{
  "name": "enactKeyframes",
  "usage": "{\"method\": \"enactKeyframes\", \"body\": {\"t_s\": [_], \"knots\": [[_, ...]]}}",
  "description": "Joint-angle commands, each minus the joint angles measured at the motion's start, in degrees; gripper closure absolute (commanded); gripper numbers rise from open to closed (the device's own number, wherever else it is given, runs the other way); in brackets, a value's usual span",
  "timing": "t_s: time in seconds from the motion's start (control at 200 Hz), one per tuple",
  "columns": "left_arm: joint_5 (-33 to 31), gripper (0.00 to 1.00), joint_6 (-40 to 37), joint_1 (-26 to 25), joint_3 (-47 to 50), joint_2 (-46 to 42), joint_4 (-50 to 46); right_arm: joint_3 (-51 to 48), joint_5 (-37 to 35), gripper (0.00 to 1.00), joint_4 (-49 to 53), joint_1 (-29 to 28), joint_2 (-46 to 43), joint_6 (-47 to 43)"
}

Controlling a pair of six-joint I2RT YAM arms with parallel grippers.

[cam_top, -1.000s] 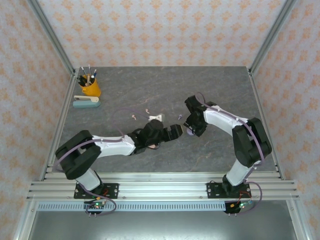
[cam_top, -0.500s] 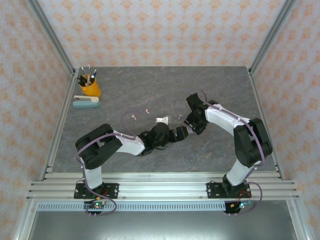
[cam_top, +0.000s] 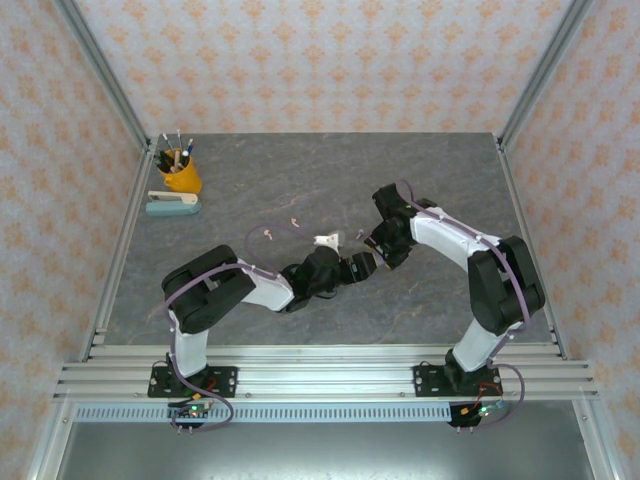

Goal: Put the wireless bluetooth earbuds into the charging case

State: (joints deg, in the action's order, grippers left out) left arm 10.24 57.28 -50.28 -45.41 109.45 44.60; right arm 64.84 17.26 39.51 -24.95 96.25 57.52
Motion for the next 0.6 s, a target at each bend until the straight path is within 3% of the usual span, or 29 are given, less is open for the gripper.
{"method": "enactKeyframes", "body": {"t_s": [0.0, 0.59], "knots": [[-1.9, 0.24, 0.7, -0.7, -2.0, 1.8, 3.5, 0.2, 0.9, 0.48, -0.4, 0.3, -1.8, 2.0], [-4.7, 0.37, 3.8, -0.7, -3.6, 4.9, 7.4, -1.9, 2.9, 0.48, -2.6, 0.2, -2.2, 3.7]]}}
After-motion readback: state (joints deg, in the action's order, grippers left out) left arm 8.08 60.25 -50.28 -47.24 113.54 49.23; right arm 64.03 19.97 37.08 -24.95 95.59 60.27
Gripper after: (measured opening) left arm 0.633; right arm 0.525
